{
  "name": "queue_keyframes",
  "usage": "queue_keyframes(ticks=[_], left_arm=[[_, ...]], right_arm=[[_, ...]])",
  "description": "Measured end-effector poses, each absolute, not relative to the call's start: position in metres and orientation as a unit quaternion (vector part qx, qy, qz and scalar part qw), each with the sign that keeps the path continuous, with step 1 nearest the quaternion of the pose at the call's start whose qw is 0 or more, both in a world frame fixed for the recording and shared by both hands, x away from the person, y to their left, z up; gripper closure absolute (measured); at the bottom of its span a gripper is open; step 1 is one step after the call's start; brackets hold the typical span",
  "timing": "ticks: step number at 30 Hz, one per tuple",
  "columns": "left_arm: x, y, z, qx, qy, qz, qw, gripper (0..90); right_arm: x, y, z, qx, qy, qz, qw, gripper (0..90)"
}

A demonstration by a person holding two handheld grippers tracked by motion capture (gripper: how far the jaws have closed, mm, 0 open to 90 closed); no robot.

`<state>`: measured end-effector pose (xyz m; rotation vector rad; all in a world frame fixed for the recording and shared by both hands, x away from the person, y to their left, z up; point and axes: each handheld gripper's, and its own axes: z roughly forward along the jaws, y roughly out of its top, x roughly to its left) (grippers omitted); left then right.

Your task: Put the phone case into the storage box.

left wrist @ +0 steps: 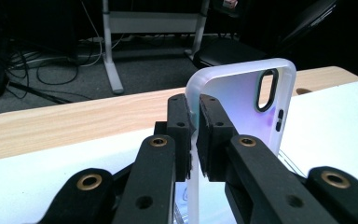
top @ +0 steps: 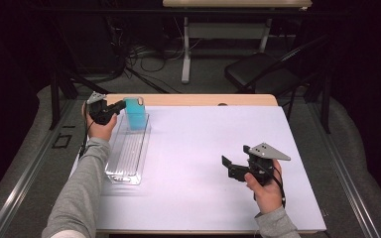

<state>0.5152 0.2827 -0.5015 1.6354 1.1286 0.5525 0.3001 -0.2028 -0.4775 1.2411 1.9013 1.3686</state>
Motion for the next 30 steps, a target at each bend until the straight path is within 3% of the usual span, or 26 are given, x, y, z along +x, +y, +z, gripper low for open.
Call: queue_keyframes(ticks=[11,30], left_arm=[[0.5149,0.2848,-0.5016,0.68,0.471,0.229,0.514,82.5],[0.513,0.286,-0.4983,0.675,0.472,0.231,0.518,69.1]], right_arm=[[0.3005,-0.2022,-0.4785,0.455,0.696,0.5,0.242,14.4],[0.3013,-0.2006,-0.4797,0.453,0.697,0.5,0.241,14.4]])
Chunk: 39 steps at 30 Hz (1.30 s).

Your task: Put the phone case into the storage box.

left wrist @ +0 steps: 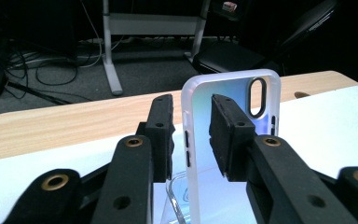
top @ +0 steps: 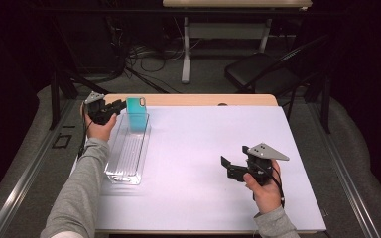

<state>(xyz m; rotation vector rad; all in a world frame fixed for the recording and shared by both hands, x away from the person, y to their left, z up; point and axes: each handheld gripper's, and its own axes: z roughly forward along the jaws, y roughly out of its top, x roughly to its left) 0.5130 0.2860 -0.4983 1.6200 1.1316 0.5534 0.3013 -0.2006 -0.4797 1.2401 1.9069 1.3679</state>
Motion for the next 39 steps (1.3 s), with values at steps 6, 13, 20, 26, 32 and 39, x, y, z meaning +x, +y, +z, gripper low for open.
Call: queue_keyframes(ticks=[6,13,20,26,32,39], left_arm=[[0.511,0.288,-0.495,0.672,0.472,0.234,0.521,65.8],[0.509,0.289,-0.491,0.666,0.478,0.242,0.52,60.1],[0.501,0.289,-0.481,0.669,0.467,0.255,0.519,56.0],[0.493,0.291,-0.474,0.673,0.466,0.27,0.508,49.8],[0.484,0.294,-0.465,0.676,0.469,0.284,0.491,48.9],[0.478,0.3,-0.457,0.668,0.489,0.278,0.488,47.1]], right_arm=[[0.302,-0.2,-0.48,0.452,0.699,0.499,0.241,14.4],[0.303,-0.199,-0.481,0.452,0.7,0.499,0.24,14.4],[0.305,-0.197,-0.482,0.449,0.7,0.501,0.238,14.5],[0.309,-0.195,-0.483,0.448,0.7,0.505,0.235,14.5],[0.313,-0.193,-0.485,0.442,0.705,0.503,0.233,14.6],[0.314,-0.19,-0.487,0.435,0.71,0.502,0.232,14.6]])
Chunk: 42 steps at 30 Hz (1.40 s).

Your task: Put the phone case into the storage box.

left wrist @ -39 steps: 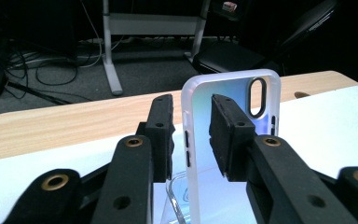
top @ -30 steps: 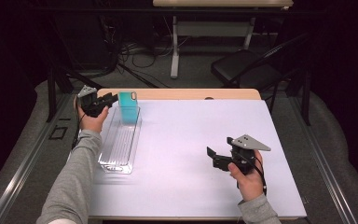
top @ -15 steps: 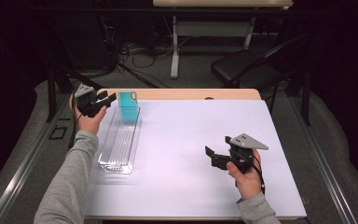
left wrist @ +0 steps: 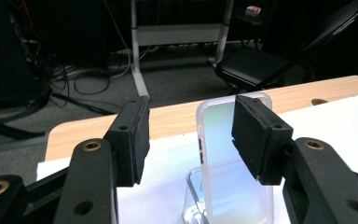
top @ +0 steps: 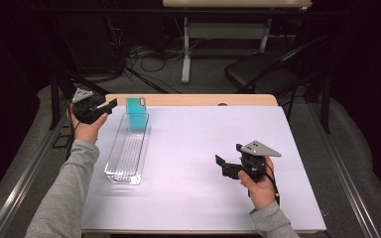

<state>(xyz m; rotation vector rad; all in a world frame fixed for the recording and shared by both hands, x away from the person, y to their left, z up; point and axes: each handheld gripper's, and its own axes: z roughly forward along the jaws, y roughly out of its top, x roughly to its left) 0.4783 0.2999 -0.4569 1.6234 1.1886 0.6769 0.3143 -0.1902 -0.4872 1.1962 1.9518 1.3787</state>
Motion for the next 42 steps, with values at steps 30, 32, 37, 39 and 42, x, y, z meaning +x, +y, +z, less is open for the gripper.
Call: queue_keyframes(ticks=[30,32,37,39,42], left_arm=[[0.421,0.283,-0.417,0.697,0.446,0.236,0.509,36.5],[0.416,0.282,-0.416,0.702,0.434,0.241,0.51,36.3],[0.404,0.276,-0.413,0.721,0.414,0.234,0.504,36.4],[0.398,0.273,-0.411,0.728,0.404,0.239,0.499,37.1],[0.39,0.267,-0.409,0.741,0.389,0.243,0.49,37.1]], right_arm=[[0.312,-0.183,-0.491,0.42,0.724,0.498,0.226,14.7],[0.312,-0.183,-0.491,0.42,0.724,0.498,0.227,14.7],[0.311,-0.183,-0.492,0.418,0.725,0.497,0.228,14.6],[0.311,-0.182,-0.492,0.419,0.725,0.497,0.227,14.7],[0.311,-0.182,-0.492,0.418,0.726,0.497,0.228,14.7]])
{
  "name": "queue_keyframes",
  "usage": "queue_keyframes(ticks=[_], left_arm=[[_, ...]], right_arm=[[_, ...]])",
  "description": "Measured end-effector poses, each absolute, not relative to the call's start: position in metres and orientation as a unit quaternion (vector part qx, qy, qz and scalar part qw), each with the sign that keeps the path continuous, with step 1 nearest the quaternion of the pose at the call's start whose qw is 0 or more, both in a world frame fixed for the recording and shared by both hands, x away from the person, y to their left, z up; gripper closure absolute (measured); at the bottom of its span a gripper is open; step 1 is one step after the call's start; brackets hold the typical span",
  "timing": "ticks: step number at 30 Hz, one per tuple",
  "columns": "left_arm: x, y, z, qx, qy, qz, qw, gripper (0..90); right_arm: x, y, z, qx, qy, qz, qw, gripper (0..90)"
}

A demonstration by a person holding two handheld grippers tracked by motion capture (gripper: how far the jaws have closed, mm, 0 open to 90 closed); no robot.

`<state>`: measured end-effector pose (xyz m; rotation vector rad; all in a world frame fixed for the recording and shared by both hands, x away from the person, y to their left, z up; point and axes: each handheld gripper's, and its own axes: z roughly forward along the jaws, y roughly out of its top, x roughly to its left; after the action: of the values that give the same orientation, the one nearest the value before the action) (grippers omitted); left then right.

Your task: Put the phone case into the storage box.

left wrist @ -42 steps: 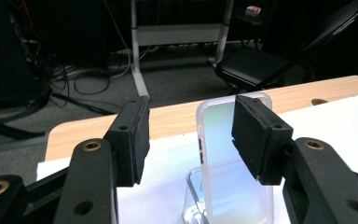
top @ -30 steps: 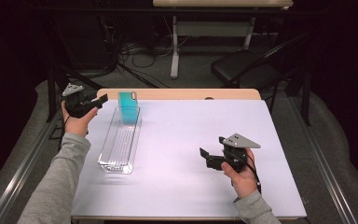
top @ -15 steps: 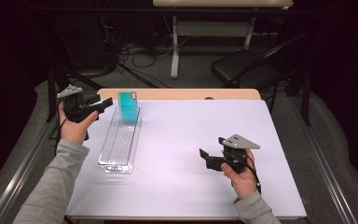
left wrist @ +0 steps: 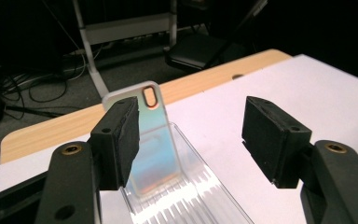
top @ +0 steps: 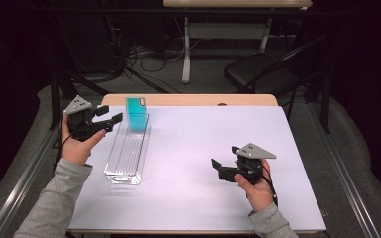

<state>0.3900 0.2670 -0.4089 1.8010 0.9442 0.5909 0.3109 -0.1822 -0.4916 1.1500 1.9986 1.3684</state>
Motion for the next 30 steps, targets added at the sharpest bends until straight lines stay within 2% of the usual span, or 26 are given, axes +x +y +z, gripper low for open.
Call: queue_keyframes(ticks=[9,13,30], left_arm=[[0.37,0.251,-0.407,0.756,0.361,0.24,0.491,36.5],[0.365,0.246,-0.413,0.757,0.372,0.2,0.499,34.3],[0.34,0.231,-0.425,0.759,0.339,0.194,0.521,29.7]], right_arm=[[0.31,-0.183,-0.491,0.416,0.726,0.497,0.231,14.6],[0.309,-0.183,-0.49,0.417,0.725,0.497,0.23,14.7],[0.307,-0.187,-0.488,0.421,0.719,0.501,0.233,14.6]])
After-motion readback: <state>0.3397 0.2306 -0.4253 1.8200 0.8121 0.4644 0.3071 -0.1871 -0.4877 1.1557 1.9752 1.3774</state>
